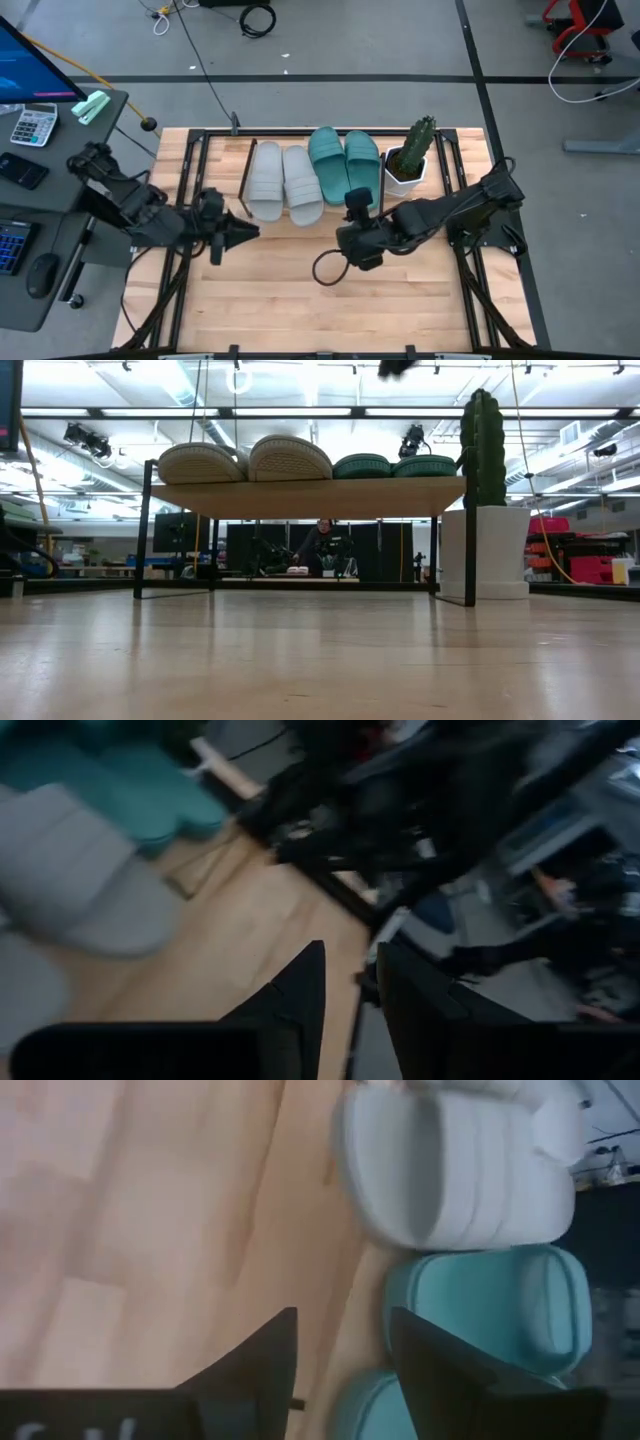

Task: Pick and place slides into the shelf
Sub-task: Adjust the green slide

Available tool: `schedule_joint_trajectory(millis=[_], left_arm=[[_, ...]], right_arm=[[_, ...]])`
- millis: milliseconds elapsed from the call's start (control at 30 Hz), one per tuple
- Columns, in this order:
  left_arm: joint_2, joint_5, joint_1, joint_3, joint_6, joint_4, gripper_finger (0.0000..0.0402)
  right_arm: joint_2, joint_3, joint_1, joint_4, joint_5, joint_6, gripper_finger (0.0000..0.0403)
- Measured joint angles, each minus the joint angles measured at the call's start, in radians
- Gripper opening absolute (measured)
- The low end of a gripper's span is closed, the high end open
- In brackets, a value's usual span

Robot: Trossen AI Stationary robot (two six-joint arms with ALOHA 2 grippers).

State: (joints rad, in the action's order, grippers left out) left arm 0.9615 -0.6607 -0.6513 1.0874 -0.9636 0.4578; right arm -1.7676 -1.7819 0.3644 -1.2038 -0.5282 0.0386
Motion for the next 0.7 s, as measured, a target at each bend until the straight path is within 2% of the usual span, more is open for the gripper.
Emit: schedule_joint_trajectory(millis=[167,367,533,700], left_arm=[[0.000,-0.017,-0.056,0.000,0.096,-0.107,0.0104],[0.000,-0.051,-0.084,0.000,0.103,-0.124,0.0099],[0.000,-0.062,-0.097,0.000,0.092,-0.125,0.0102],[0.000,-0.073,-0.100,0.000,0.092,-0.125,0.0105]], right_arm=[[-0.002,0.137,-0.005,0.037,-0.147,0.066,0.0169],[-0.002,0.240,-0.024,0.150,-0.176,0.132,0.0172],[-0.001,0.255,-0.029,0.208,-0.291,0.189,0.0172],[-0.001,0.256,-0.065,0.246,-0.280,0.213,0.0172]])
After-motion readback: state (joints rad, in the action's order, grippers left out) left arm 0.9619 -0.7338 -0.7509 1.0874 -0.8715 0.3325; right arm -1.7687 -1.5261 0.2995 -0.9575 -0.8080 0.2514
